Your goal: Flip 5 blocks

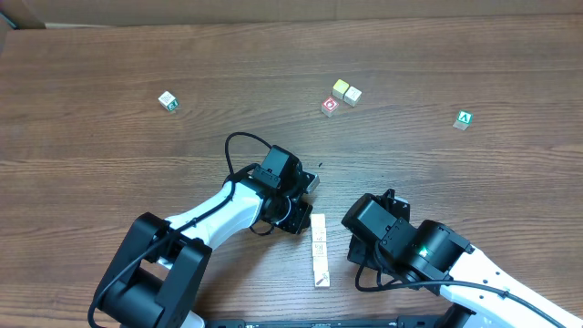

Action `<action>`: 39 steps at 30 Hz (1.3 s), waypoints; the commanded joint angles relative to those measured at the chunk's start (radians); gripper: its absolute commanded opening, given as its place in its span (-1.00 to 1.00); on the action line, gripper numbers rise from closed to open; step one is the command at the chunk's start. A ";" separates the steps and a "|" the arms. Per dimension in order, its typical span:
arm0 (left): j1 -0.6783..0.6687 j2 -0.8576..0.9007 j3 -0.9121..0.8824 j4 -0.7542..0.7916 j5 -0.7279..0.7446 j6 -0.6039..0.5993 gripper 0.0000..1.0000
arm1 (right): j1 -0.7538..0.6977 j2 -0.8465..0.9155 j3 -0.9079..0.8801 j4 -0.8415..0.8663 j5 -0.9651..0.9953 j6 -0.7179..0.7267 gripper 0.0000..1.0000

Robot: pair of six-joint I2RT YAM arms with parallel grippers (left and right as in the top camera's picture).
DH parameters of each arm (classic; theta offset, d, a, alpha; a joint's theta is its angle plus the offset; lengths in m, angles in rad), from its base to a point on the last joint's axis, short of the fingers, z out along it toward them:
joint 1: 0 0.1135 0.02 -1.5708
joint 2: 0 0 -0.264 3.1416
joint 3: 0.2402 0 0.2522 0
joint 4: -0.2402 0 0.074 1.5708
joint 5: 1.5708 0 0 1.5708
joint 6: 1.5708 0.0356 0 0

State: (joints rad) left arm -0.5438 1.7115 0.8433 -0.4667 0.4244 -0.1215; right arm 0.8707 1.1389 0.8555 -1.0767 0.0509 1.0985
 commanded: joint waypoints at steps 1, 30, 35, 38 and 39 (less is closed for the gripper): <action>-0.008 0.014 0.011 0.003 0.032 0.021 -0.91 | -0.004 -0.004 0.015 0.001 0.000 -0.008 -0.92; 0.163 -0.417 0.504 -0.497 -0.470 0.017 -0.91 | -0.431 -0.004 0.352 -0.179 0.094 -0.254 0.37; 0.140 -0.624 0.647 -0.610 -0.507 0.016 -0.91 | -0.521 -0.004 0.657 -0.347 0.229 -0.327 1.00; 0.117 -0.755 0.723 -0.678 -0.534 0.017 -0.91 | -0.549 -0.005 0.855 -0.447 0.298 -0.358 1.00; 0.111 -0.800 0.747 -0.701 -0.538 0.017 -0.91 | -0.555 -0.005 0.915 -0.473 0.309 -0.371 1.00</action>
State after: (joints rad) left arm -0.4145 1.0313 1.5166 -1.1267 -0.0616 -0.1207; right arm 0.3351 1.1454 1.6203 -1.5120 0.2554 0.8005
